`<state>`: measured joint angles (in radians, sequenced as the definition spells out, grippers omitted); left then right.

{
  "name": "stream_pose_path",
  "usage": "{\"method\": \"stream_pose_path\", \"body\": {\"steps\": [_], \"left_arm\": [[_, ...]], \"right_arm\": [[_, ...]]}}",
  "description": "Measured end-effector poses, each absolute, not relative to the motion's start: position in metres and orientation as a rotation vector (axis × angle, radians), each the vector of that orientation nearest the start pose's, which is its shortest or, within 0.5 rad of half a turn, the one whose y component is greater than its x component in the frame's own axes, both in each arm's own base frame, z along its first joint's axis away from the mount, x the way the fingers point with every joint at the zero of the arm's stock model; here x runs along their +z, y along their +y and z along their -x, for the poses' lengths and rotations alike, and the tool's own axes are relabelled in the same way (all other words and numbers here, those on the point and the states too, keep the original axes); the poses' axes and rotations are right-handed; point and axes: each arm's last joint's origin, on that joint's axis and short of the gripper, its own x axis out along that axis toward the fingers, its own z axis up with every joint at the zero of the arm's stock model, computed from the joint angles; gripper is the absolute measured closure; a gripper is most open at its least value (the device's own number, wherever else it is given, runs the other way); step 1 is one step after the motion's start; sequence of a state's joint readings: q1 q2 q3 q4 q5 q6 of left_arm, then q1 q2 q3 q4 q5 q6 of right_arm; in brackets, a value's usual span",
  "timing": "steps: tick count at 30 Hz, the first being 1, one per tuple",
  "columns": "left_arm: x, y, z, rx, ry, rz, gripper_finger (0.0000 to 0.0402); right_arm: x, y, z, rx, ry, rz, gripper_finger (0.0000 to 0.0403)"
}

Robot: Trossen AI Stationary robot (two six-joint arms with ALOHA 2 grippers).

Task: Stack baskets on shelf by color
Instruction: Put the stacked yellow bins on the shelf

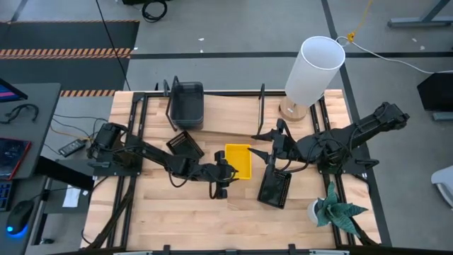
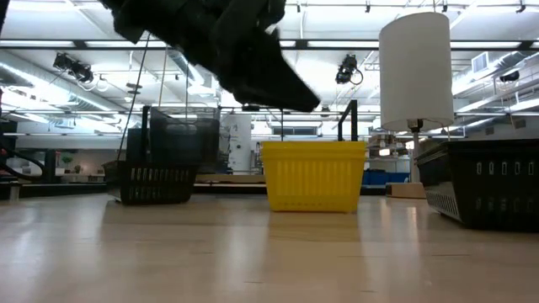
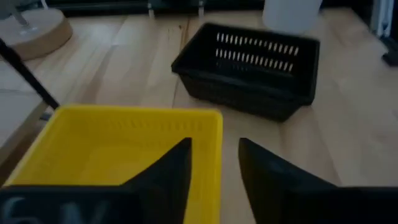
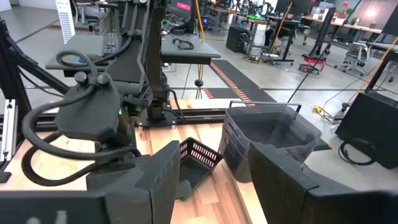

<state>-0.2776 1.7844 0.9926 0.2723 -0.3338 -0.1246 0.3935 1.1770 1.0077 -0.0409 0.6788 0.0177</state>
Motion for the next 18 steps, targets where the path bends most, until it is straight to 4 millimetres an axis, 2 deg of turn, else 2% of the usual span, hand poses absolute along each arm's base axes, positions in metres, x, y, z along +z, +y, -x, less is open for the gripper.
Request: {"method": "stream_pose_path", "body": {"steps": [7, 18], "left_arm": [[0.197, -0.097, -0.37, 0.034, 0.467, -0.045, 0.0214], [0.194, -0.099, -0.368, 0.031, 0.504, -0.017, 0.022]], "right_arm": [[0.341, 0.082, -0.252, -0.293, 0.191, 0.096, 0.0208], [0.341, 0.08, -0.256, -0.301, 0.18, 0.105, 0.0208]]}}
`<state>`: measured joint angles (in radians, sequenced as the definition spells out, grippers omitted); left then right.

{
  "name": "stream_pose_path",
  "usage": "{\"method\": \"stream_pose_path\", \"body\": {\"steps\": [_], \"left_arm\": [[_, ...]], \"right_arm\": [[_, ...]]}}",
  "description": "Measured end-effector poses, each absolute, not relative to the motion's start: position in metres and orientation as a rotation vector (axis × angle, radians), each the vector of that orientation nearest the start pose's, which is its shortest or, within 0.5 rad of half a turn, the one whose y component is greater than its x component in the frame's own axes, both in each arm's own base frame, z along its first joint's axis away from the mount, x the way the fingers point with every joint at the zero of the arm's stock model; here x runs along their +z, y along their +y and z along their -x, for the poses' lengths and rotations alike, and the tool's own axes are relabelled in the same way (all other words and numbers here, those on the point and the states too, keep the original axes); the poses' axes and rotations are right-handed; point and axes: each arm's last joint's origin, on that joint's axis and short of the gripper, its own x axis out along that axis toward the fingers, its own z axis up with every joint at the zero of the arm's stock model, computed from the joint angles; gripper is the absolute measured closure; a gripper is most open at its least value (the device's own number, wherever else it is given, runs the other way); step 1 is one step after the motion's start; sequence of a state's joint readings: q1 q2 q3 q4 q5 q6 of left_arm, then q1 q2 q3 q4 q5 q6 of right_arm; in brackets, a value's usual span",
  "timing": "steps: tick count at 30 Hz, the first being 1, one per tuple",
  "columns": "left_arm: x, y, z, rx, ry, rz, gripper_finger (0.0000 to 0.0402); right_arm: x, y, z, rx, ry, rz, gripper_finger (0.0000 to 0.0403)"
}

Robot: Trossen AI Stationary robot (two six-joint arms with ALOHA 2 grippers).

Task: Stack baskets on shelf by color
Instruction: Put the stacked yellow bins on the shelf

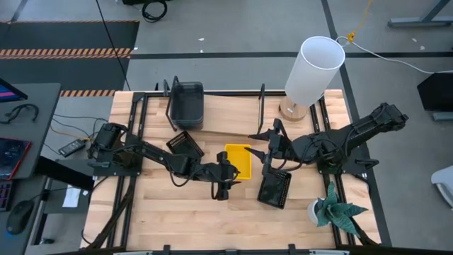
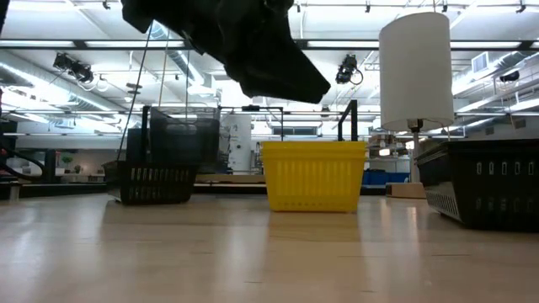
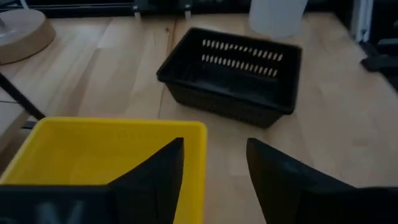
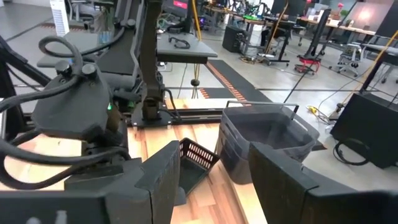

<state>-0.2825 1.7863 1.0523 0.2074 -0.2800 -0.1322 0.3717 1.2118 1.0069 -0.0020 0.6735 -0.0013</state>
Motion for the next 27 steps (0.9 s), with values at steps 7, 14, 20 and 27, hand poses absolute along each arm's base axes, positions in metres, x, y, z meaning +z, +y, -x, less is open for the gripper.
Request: {"method": "stream_pose_path", "body": {"steps": [7, 14, 20, 27], "left_arm": [[0.214, -0.11, -0.374, -0.017, 0.281, 0.035, 0.0228], [0.21, -0.113, -0.372, -0.032, 0.322, 0.01, 0.023], [0.21, -0.106, -0.376, -0.015, 0.428, 0.054, 0.023], [0.221, -0.107, -0.388, -0.045, 0.636, -0.009, 0.023]], "right_arm": [[0.341, 0.081, -0.256, -0.282, 0.178, 0.103, 0.0208], [0.341, 0.082, -0.256, -0.277, 0.179, 0.104, 0.0208], [0.342, 0.08, -0.257, -0.283, 0.173, 0.1, 0.0208], [0.342, 0.082, -0.256, -0.272, 0.175, 0.12, 0.0208]]}}
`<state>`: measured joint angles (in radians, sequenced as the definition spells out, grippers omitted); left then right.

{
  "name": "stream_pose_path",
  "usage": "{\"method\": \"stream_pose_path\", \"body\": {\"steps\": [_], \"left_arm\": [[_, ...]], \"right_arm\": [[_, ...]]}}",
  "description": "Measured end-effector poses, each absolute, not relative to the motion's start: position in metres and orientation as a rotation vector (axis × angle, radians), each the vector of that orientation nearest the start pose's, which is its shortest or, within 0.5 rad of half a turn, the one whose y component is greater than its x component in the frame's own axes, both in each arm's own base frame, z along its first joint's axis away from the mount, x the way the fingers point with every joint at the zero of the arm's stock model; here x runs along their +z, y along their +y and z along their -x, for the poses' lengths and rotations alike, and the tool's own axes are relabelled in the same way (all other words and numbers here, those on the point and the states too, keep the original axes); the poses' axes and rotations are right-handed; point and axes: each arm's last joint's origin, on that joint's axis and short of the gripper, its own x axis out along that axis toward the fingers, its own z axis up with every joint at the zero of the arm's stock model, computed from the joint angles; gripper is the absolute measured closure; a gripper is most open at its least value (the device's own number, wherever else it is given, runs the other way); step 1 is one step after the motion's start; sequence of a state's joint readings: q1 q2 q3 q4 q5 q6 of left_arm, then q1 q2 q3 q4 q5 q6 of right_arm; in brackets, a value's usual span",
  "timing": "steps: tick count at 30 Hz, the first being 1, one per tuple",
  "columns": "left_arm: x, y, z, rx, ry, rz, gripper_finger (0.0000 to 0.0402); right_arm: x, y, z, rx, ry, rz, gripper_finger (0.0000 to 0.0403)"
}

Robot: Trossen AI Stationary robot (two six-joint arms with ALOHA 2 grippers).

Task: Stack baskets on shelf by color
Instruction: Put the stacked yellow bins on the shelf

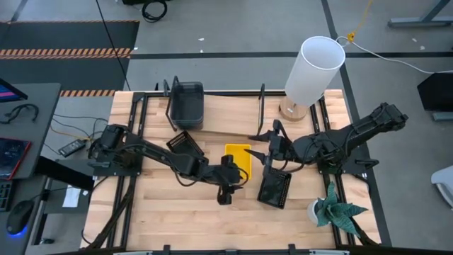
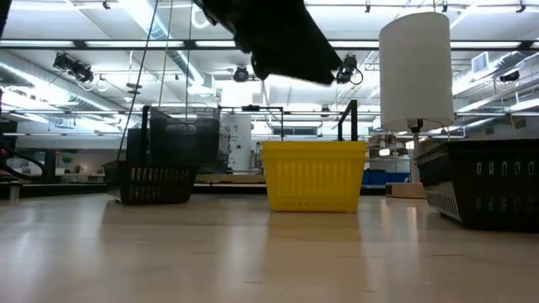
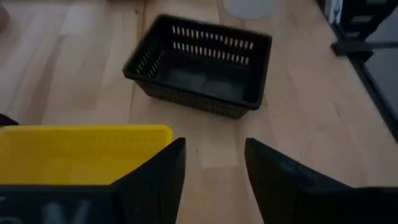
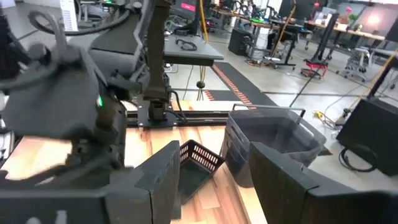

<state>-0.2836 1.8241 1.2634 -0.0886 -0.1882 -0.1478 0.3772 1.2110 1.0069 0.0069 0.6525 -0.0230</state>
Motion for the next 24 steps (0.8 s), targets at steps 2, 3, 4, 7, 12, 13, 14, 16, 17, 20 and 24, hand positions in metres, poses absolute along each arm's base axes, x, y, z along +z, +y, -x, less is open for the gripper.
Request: {"method": "stream_pose_path", "body": {"steps": [2, 3, 4, 7, 12, 13, 14, 16, 17, 20, 24], "left_arm": [[0.219, -0.108, -0.389, -0.046, 0.65, -0.014, 0.023], [0.219, -0.108, -0.389, -0.046, 0.65, -0.014, 0.023], [0.219, -0.108, -0.39, -0.046, 0.646, -0.014, 0.023], [0.212, -0.106, -0.391, -0.042, 0.677, -0.027, 0.023], [0.203, -0.101, -0.399, -0.02, 0.658, -0.043, 0.023], [0.2, -0.1, -0.402, -0.02, 0.656, -0.058, 0.023], [0.194, -0.099, -0.401, -0.016, 0.685, -0.076, 0.023], [0.182, -0.098, -0.403, -0.014, 0.719, -0.087, 0.023], [0.177, -0.097, -0.404, -0.014, 0.741, -0.09, 0.023], [0.167, -0.095, -0.404, -0.024, 0.788, -0.091, 0.023], [0.162, -0.093, -0.401, -0.019, 0.843, -0.102, 0.023]], "right_arm": [[0.342, 0.084, -0.255, -0.267, 0.176, 0.13, 0.0208], [0.342, 0.084, -0.255, -0.265, 0.176, 0.13, 0.0208], [0.342, 0.084, -0.255, -0.264, 0.175, 0.131, 0.0208], [0.343, 0.084, -0.255, -0.265, 0.169, 0.131, 0.0208], [0.344, 0.083, -0.256, -0.27, 0.157, 0.124, 0.0208], [0.344, 0.083, -0.256, -0.27, 0.157, 0.123, 0.0208], [0.344, 0.083, -0.256, -0.27, 0.157, 0.124, 0.0208], [0.344, 0.083, -0.256, -0.27, 0.157, 0.123, 0.0208], [0.344, 0.083, -0.256, -0.27, 0.159, 0.125, 0.0208], [0.343, 0.083, -0.256, -0.269, 0.162, 0.126, 0.0208], [0.343, 0.083, -0.256, -0.269, 0.164, 0.128, 0.0208]]}}
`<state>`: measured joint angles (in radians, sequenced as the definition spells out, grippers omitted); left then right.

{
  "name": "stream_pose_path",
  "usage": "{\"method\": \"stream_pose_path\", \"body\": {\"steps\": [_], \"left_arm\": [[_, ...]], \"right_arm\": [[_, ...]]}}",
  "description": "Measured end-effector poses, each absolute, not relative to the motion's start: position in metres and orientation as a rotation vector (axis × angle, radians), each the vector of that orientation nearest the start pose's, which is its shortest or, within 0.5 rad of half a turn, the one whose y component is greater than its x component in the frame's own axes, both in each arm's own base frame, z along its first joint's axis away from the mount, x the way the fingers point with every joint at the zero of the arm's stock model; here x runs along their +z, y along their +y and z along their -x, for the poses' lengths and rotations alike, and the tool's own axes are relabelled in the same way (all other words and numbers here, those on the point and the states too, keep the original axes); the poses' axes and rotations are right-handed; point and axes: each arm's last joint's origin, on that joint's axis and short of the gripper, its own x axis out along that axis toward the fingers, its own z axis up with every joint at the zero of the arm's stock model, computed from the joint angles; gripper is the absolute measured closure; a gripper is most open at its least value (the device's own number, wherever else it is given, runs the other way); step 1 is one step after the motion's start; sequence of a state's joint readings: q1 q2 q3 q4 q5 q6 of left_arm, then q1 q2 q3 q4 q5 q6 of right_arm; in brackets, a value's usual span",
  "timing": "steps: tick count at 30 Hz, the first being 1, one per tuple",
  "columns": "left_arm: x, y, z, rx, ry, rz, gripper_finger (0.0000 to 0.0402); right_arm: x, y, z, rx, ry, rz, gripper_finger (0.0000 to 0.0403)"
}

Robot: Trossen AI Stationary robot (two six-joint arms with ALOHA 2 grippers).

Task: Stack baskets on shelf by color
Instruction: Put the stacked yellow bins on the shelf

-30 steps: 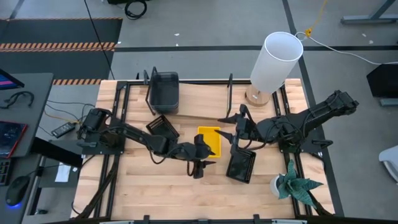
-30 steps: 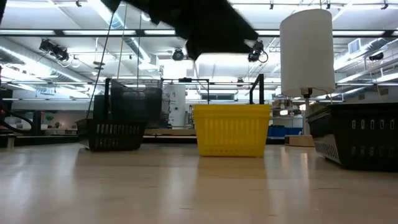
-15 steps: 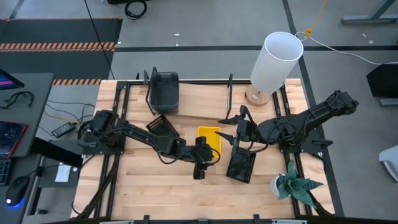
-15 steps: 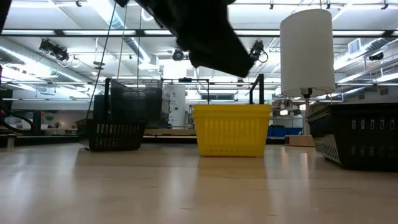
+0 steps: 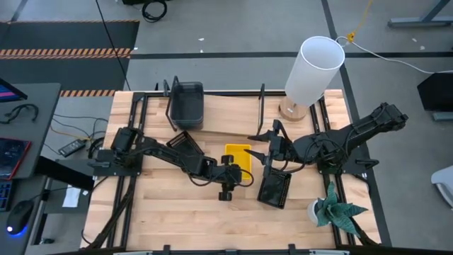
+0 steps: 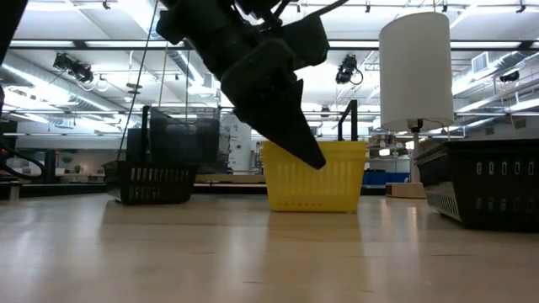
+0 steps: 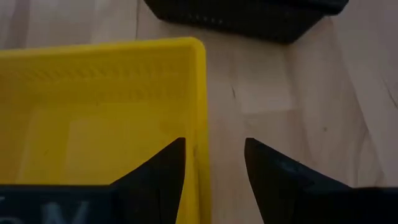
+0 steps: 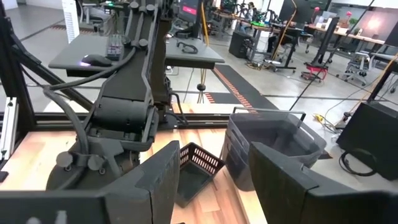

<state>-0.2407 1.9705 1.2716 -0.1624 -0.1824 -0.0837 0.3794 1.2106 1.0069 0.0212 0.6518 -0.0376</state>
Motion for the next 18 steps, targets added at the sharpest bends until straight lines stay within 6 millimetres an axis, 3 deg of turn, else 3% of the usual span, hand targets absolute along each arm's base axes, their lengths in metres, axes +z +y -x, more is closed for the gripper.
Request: {"method": "stream_pose_path", "body": {"steps": [8, 18], "left_arm": [[0.1581, -0.091, -0.3961, -0.008, 0.91, -0.104, 0.024], [0.1569, -0.0906, -0.3944, -0.005, 0.932, -0.096, 0.0341]], "right_arm": [[0.3431, 0.083, -0.2557, -0.27, 0.164, 0.116, 0.0208], [0.3424, 0.083, -0.2556, -0.27, 0.171, 0.113, 0.0208]]}}
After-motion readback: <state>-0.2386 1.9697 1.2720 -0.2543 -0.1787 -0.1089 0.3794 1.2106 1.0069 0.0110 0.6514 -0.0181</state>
